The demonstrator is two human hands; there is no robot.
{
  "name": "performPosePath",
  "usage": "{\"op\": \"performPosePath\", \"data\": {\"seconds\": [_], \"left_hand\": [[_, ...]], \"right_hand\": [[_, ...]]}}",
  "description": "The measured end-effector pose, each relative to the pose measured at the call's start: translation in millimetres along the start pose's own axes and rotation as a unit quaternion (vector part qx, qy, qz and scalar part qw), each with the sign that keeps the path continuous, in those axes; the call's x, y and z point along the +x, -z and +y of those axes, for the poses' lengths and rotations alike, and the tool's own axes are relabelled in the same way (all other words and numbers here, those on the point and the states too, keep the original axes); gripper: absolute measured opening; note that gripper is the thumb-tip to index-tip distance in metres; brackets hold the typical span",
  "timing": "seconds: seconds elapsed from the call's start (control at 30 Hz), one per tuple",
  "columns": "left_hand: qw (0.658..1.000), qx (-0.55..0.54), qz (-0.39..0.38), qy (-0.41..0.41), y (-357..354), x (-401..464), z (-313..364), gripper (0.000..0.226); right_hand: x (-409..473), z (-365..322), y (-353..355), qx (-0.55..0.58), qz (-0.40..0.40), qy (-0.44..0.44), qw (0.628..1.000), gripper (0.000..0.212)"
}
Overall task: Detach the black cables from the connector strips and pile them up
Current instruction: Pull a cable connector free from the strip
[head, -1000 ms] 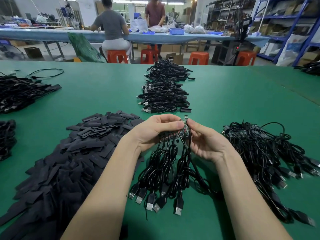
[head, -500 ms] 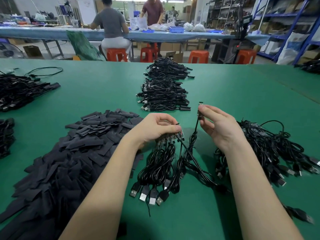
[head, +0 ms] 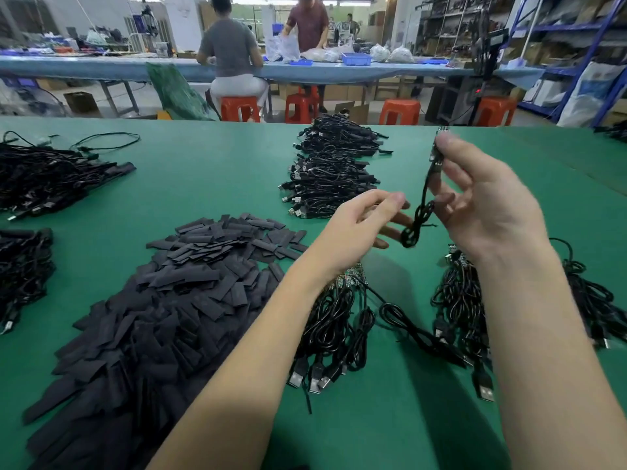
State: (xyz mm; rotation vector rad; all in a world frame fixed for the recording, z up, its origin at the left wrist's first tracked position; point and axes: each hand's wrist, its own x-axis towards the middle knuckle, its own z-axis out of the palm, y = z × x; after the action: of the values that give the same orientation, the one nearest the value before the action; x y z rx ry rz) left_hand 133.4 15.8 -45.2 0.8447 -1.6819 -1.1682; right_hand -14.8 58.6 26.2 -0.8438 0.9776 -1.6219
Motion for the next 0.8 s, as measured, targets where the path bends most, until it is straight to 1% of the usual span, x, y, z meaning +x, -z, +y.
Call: {"op": "performPosePath", "data": {"seconds": [0.07,0.1,0.13,0.2,0.27,0.3,0.37,0.43,0.5,0.57,0.6,0.63,0.67,0.73,0.77,0.8], "left_hand": [[0.999,-0.025,-0.034,0.021,5,-2,3,0.024],[0.998,-0.024,-0.046,0.043,8,-3,3,0.027],[0.996,-0.018,-0.057,0.071,10,-4,1,0.032],[0.989,-0.004,-0.068,0.13,12,-4,-3,0.043],[0.984,-0.006,-0.039,0.175,9,-5,-11,0.046],[0.981,-0.021,-0.025,0.19,5,-7,-16,0.042],[0.979,-0.042,-0.004,0.2,-5,-9,-26,0.03],[0.981,-0.033,0.031,0.191,-11,-9,-32,0.026],[0.984,-0.028,0.072,0.162,-14,-7,-35,0.017],[0.984,-0.041,0.102,0.143,-15,-7,-34,0.009],[0.982,-0.068,0.107,0.137,-17,-7,-35,0.005],[0.981,-0.098,0.105,0.131,-17,-8,-36,0.002],[0.979,-0.119,0.109,0.123,-18,-7,-38,0.003],[0.977,-0.142,0.109,0.118,-19,-7,-41,0.004],[0.977,-0.133,0.115,0.122,-20,-7,-43,0.004],[0.98,-0.114,0.117,0.111,-21,-7,-44,0.005]], "right_hand": [[3,8,0,0.069,0.017,-0.054,0.996,0.026],[5,14,0,0.071,0.028,-0.079,0.994,0.029],[8,23,1,0.057,0.035,-0.104,0.992,0.031],[12,44,5,0.009,0.036,-0.152,0.988,0.024],[16,65,6,-0.054,0.027,-0.18,0.982,0.014],[17,73,7,-0.081,0.025,-0.181,0.98,0.012],[20,81,9,-0.116,0.022,-0.171,0.978,0.009],[22,83,12,-0.14,0.027,-0.157,0.977,0.007],[23,83,16,-0.173,0.039,-0.131,0.975,0.01],[23,83,17,-0.2,0.043,-0.108,0.973,0.016],[24,80,16,-0.21,0.038,-0.1,0.972,0.019],[25,77,15,-0.224,0.032,-0.092,0.97,0.025],[26,74,13,-0.247,0.03,-0.084,0.965,0.035],[29,67,10,-0.334,0.05,-0.042,0.94,0.056],[27,64,7,-0.386,0.061,0.001,0.92,0.057],[24,60,-1,-0.431,0.054,0.058,0.899,0.047]]}}
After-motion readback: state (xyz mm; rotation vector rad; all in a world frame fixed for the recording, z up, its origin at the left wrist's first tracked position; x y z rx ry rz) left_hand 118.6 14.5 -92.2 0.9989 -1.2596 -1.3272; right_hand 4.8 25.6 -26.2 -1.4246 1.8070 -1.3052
